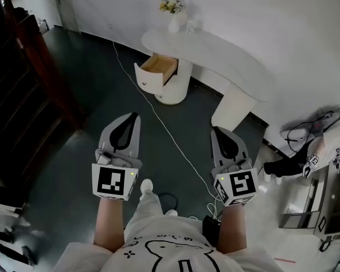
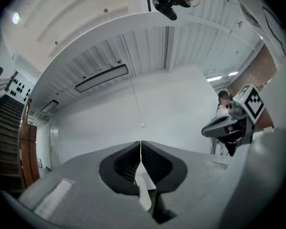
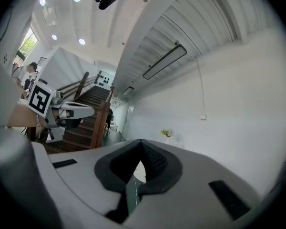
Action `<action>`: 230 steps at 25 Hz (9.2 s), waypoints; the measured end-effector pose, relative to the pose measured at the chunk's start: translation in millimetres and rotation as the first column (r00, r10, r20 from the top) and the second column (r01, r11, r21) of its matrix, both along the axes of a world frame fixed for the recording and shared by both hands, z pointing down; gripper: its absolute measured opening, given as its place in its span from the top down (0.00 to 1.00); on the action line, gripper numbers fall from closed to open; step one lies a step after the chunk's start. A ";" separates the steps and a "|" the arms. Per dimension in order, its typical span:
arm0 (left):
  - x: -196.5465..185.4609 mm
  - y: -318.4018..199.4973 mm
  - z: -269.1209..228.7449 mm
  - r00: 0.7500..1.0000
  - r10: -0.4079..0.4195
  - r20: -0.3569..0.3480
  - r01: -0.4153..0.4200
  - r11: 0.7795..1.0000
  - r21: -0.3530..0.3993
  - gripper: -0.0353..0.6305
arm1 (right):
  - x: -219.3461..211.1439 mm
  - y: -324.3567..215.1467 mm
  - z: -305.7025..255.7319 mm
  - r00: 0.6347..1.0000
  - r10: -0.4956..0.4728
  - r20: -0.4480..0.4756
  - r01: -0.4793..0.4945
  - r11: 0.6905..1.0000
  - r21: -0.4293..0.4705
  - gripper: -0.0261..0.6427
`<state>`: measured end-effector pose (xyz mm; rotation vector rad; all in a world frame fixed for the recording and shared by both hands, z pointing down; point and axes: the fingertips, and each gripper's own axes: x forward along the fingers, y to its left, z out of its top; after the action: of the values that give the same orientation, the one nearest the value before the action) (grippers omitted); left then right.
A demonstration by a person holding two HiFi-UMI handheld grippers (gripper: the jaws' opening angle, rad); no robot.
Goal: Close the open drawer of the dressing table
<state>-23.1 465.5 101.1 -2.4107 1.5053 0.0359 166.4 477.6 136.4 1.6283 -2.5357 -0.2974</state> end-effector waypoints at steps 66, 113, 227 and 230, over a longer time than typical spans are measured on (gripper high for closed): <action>-77.1 -481.5 91.6 0.999 -0.013 0.047 0.024 0.968 -0.251 0.92 | -75.7 -476.7 68.5 1.000 0.009 0.001 -0.009 0.976 -0.219 0.97; -74.5 -648.8 367.8 0.998 0.000 -0.056 -0.030 0.848 -0.529 0.92 | -69.8 -632.9 343.0 0.995 0.093 0.041 -0.054 0.826 -0.561 0.97; 35.7 -799.7 519.0 0.987 0.157 0.035 -0.104 0.789 -0.605 0.92 | -46.6 -704.5 431.5 0.972 0.229 0.049 -0.164 0.816 -0.555 0.97; 42.3 -807.6 518.6 0.987 0.150 0.057 -0.087 0.798 -0.596 0.92 | -44.0 -707.5 431.8 0.973 0.226 0.051 -0.160 0.816 -0.556 0.97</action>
<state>19.2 -342.1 619.6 -2.9232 1.4717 -0.6164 122.4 -229.9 568.2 1.6625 -2.1939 0.5186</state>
